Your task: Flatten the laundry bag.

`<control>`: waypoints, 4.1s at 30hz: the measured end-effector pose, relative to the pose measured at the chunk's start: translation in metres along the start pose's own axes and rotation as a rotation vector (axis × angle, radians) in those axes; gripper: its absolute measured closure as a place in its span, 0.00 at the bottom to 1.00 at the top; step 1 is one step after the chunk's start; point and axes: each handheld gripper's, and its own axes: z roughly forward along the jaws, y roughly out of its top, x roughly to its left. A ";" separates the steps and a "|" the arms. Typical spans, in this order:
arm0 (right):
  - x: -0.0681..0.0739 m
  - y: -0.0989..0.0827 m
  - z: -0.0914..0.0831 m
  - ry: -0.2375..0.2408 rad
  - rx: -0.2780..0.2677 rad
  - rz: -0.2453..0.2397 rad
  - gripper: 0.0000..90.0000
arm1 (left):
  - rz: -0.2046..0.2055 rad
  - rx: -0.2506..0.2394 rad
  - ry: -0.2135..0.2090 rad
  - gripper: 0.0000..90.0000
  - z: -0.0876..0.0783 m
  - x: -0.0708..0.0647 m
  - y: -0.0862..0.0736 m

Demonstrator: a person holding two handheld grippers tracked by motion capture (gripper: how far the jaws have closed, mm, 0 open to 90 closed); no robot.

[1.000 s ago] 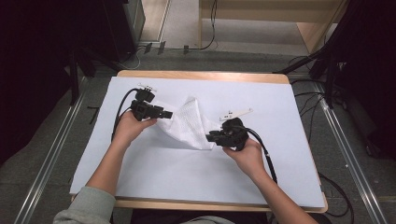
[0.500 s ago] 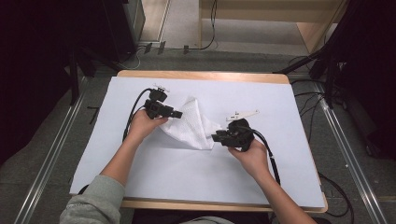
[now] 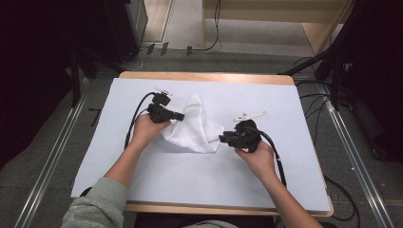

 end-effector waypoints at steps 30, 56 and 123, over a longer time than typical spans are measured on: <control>-0.022 -0.004 -0.031 -0.058 -0.051 0.053 0.85 | 0.214 -0.029 -0.134 0.99 -0.034 -0.087 -0.059; -0.025 0.009 0.003 -0.014 -0.022 0.032 0.87 | 0.176 -0.013 -0.100 0.75 -0.048 -0.082 -0.088; -0.094 0.007 -0.031 -0.213 -0.026 0.142 0.81 | 0.093 -0.066 0.067 0.66 -0.064 -0.039 -0.078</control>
